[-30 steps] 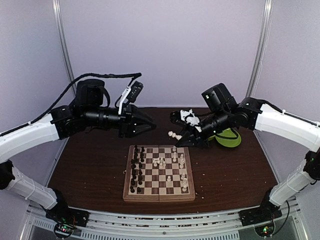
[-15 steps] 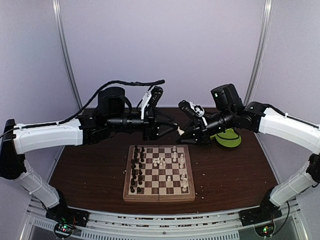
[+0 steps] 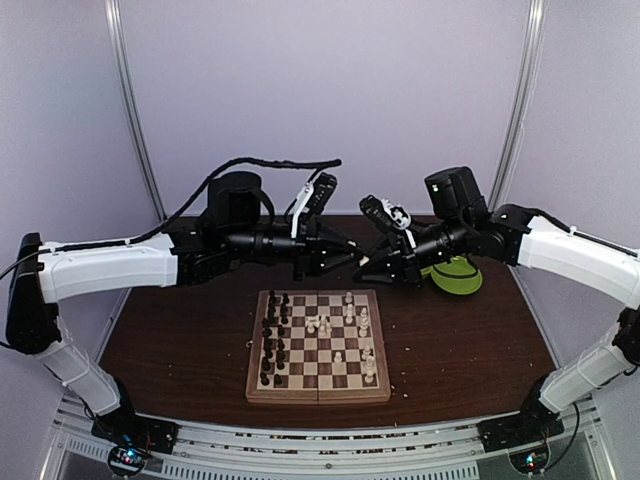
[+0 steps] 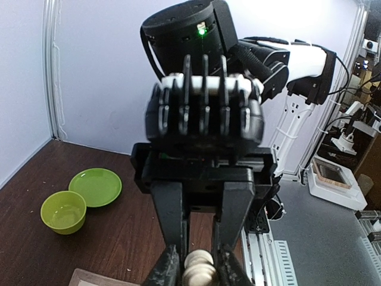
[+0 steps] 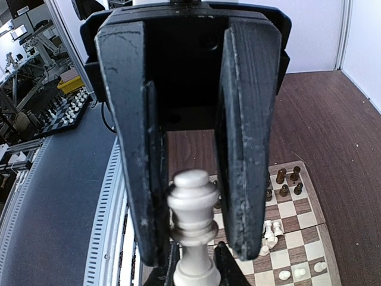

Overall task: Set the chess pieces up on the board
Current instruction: Pass from the right arm to the left, then place the queen at d1.

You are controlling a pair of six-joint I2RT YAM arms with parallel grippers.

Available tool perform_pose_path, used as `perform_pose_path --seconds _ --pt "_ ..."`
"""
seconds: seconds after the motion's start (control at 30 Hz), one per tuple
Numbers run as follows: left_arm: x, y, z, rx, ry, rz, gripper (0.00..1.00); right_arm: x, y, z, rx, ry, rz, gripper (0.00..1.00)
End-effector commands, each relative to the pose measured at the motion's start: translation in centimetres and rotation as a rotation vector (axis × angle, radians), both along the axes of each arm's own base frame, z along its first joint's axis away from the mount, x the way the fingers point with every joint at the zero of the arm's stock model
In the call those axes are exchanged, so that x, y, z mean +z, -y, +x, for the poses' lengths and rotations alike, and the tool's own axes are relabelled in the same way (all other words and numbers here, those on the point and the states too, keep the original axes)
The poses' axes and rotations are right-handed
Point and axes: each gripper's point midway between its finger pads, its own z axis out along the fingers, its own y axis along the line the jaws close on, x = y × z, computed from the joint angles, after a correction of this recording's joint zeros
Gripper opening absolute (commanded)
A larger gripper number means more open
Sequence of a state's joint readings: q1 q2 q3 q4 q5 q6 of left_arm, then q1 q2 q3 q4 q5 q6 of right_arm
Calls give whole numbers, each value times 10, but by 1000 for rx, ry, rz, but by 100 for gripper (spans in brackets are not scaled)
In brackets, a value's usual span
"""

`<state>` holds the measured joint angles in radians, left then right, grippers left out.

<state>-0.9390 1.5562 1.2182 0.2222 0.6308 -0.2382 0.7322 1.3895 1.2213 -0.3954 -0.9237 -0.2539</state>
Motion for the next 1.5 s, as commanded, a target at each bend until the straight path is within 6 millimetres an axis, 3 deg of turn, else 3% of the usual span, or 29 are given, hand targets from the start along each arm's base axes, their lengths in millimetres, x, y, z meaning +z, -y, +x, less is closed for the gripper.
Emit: perform_pose_path --seconds 0.0,0.27,0.4,0.5,0.63,0.83,1.1,1.47 --pt "22 6 -6 -44 22 -58 19 8 3 -2 2 11 25 14" --pt "16 10 -3 -52 7 -29 6 8 10 2 -21 22 27 17" --pt "14 11 9 12 16 35 5 -6 30 8 -52 38 -43 37" --pt "-4 11 27 93 48 146 5 -34 65 13 -105 54 -136 44" --pt "-45 14 36 124 71 296 5 -59 109 22 -211 5 -156 48" --pt "-101 31 27 58 139 472 5 -44 153 56 -390 -14 -76 49" --pt "-156 43 25 -25 162 574 5 -48 157 55 -389 -30 -64 49" --pt "-191 55 26 -73 198 640 6 -50 157 54 -379 -27 -69 48"
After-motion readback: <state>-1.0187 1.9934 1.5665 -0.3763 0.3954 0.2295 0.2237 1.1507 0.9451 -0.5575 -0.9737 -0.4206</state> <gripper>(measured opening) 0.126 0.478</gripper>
